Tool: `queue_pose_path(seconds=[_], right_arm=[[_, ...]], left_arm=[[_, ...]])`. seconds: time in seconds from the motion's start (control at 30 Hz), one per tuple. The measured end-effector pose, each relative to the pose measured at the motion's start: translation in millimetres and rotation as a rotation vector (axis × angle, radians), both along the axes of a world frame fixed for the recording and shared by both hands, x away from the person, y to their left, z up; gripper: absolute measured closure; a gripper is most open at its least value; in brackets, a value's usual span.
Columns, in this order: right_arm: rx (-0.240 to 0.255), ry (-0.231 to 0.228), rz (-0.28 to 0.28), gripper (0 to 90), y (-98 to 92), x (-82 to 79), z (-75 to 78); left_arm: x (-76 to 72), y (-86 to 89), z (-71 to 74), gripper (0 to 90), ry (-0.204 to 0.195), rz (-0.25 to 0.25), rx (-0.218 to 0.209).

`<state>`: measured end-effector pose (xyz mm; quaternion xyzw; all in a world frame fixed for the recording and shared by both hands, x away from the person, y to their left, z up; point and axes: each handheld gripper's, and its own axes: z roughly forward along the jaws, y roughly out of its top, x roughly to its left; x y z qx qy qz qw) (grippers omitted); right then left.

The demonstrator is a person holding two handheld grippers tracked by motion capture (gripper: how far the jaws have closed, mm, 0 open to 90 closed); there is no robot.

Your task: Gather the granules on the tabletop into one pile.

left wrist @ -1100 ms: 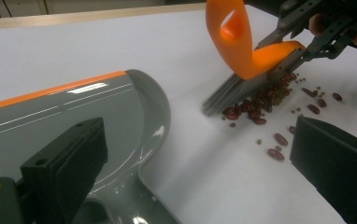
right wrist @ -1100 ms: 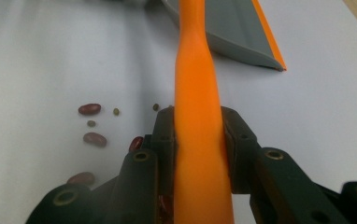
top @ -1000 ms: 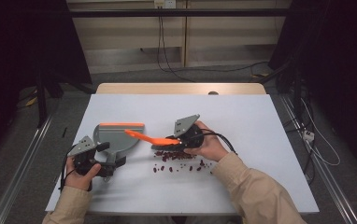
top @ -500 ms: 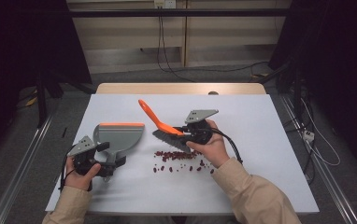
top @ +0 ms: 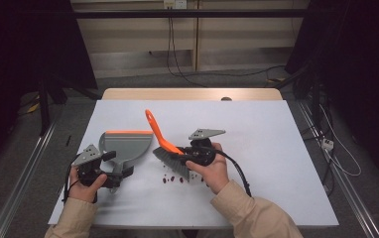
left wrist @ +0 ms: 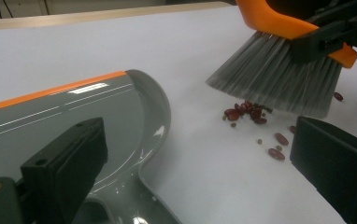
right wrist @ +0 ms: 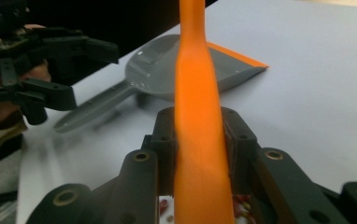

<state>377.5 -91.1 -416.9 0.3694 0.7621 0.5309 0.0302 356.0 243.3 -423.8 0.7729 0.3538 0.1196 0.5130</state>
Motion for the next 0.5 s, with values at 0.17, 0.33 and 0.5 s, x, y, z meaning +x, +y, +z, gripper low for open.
queue_pose_path(seconds=[0.17, 0.33, 0.5], right_arm=[[0.025, 0.040, -0.007, 71.0, 16.7, -7.5, -3.4], [0.033, 0.080, -0.013, 71.0, 30.2, -11.0, -8.9], [0.022, 0.132, -0.047, 71.0, 40.1, -11.8, -18.2]], left_arm=[[-0.2, 0.3, 0.2, 4.0, -0.001, 0.001, -0.001], [-0.2, 1.7, 0.4, 4.0, -0.004, 0.005, 0.005], [-0.4, 2.0, 0.8, 4.0, -0.006, 0.005, 0.000]])
